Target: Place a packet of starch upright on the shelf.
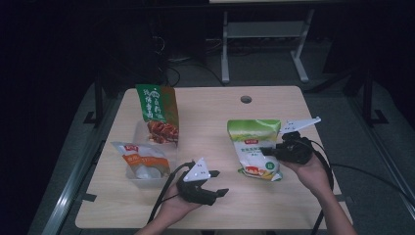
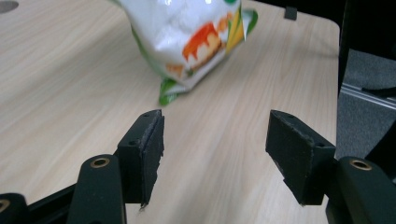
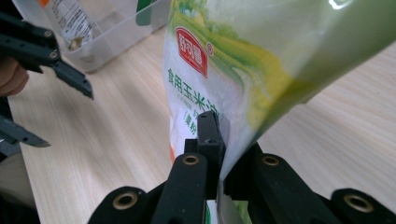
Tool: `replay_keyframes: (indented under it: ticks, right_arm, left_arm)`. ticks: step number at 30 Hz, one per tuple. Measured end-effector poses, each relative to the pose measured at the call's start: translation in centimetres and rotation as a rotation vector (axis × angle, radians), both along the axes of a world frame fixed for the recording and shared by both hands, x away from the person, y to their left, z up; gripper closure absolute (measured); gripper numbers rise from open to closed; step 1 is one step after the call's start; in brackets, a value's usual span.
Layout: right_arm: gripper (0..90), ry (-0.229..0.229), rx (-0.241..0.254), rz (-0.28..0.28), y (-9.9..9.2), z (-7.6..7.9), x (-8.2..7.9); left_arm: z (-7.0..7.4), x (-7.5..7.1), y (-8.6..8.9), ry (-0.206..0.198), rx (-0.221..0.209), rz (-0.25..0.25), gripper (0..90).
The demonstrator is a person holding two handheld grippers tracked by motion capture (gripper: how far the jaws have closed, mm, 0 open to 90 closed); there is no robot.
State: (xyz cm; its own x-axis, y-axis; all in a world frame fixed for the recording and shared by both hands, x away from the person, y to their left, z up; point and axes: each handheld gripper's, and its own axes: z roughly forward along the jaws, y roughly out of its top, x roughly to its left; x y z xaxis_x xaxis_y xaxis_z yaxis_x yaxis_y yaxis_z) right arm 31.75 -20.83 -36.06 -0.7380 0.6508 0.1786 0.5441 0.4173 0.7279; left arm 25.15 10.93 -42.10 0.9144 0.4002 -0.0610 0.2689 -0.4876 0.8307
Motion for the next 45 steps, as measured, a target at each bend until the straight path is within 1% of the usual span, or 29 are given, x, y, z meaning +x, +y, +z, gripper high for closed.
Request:
replay_keyframes:
  ticks: [2,3,6,7,9,10,11,14,16,19,20,21,23,24,25,26,28,29,31,33,35,37,38,39,43,44,45]
  right_arm:
    - [86.8,-0.003,0.004,0.004,0.0,0.1,0.0]
    - [86.8,-0.004,0.013,0.001,0.2,0.4,0.1]
    - [86.8,-0.012,0.02,0.008,0.5,1.0,0.3]
    - [86.8,-0.015,0.022,0.011,0.6,1.2,0.3]
    - [86.9,-0.024,0.023,0.025,1.0,1.5,0.5]
    - [86.8,-0.013,0.028,0.022,1.2,1.8,0.5]
    - [86.8,-0.021,0.028,0.03,1.4,1.9,0.7]
    - [86.9,-0.03,0.028,0.046,2.2,2.6,0.9]
    - [86.9,-0.026,0.032,0.049,2.4,2.8,1.0]
    - [86.9,-0.043,0.033,0.076,3.6,3.6,1.6]
    - [86.9,-0.042,0.037,0.079,3.9,3.8,1.7]
    - [86.8,-0.039,0.038,0.084,4.2,4.1,1.8]
    - [86.9,-0.048,0.039,0.099,4.9,4.4,2.1]
    - [86.9,-0.048,0.039,0.104,5.2,4.7,2.2]
    - [86.9,-0.054,0.041,0.11,5.6,4.9,2.4]
    - [86.9,-0.057,0.043,0.116,6.0,5.1,2.5]
    - [86.8,-0.062,0.043,0.128,6.9,5.6,2.8]
    - [86.9,-0.058,0.045,0.134,7.3,5.8,3.0]
    - [86.9,-0.064,0.045,0.148,8.4,6.2,3.4]
    - [86.9,-0.065,0.047,0.168,9.4,6.6,3.8]
    - [86.9,-0.07,0.05,0.186,10.5,6.8,4.2]
    - [86.8,-0.083,0.043,0.207,11.6,7.0,4.6]
    - [86.9,-0.086,0.048,0.216,12.2,7.1,4.7]
    - [86.9,-0.076,0.058,0.219,12.8,7.2,4.8]
    - [86.9,-0.074,0.064,0.247,14.9,7.6,5.4]
    - [86.9,-0.074,0.064,0.247,14.9,7.6,5.4]
    - [86.9,-0.074,0.069,0.26,15.8,7.6,5.6]
  left_arm:
    - [-0.1,-0.2,0.3,0.005,-0.004,0.003,36.0]
    - [-0.3,-0.6,0.7,0.003,-0.003,0.008,35.7]
    - [-0.4,-1.1,1.2,0.005,-0.001,0.011,35.2]
    - [-0.5,-1.4,1.7,0.005,-0.001,0.015,35.1]
    - [-0.6,-1.8,2.1,0.015,-0.006,0.021,34.5]
    - [-0.6,-1.8,2.1,0.015,-0.006,0.021,34.2]
    - [-0.6,-2.1,2.5,0.023,-0.01,0.028,34.0]
    - [-0.7,-2.5,3.0,0.021,-0.01,0.029,33.2]
    - [-0.7,-2.7,3.1,0.02,-0.007,0.029,32.9]
    - [-1.0,-3.0,3.6,0.013,-0.006,0.025,32.6]
    - [-1.0,-3.0,3.6,0.013,-0.006,0.025,32.6]
    - [-1.0,-3.1,3.8,0.014,-0.018,0.033,32.6]
    - [-1.0,-3.1,4.0,0.019,-0.024,0.04,32.1]
    - [-1.0,-3.1,4.0,0.019,-0.024,0.04,31.8]
    - [-1.0,-3.2,4.1,0.017,-0.033,0.043,31.7]
    - [-1.0,-3.2,4.2,0.012,-0.025,0.037,31.7]
    - [-1.1,-3.3,4.2,0.012,-0.03,0.037,31.6]
    - [-1.1,-3.3,4.2,0.012,-0.031,0.036,31.5]
    - [-1.1,-3.4,4.2,0.01,-0.026,0.033,31.4]
    - [-1.2,-3.4,4.2,0.012,-0.033,0.032,31.4]
    - [-1.3,-3.5,4.2,0.017,-0.037,0.031,31.3]
    - [-1.3,-3.5,4.3,0.01,-0.029,0.026,31.3]
    - [-1.4,-3.5,4.3,0.011,-0.027,0.025,31.3]
    - [-1.4,-3.6,4.2,0.012,-0.028,0.024,31.2]
    - [-1.4,-3.6,4.2,0.005,-0.031,0.017,31.1]
    - [-1.4,-3.6,4.2,0.005,-0.031,0.017,31.0]
    - [-1.4,-3.7,4.3,0.011,-0.025,0.016,31.0]
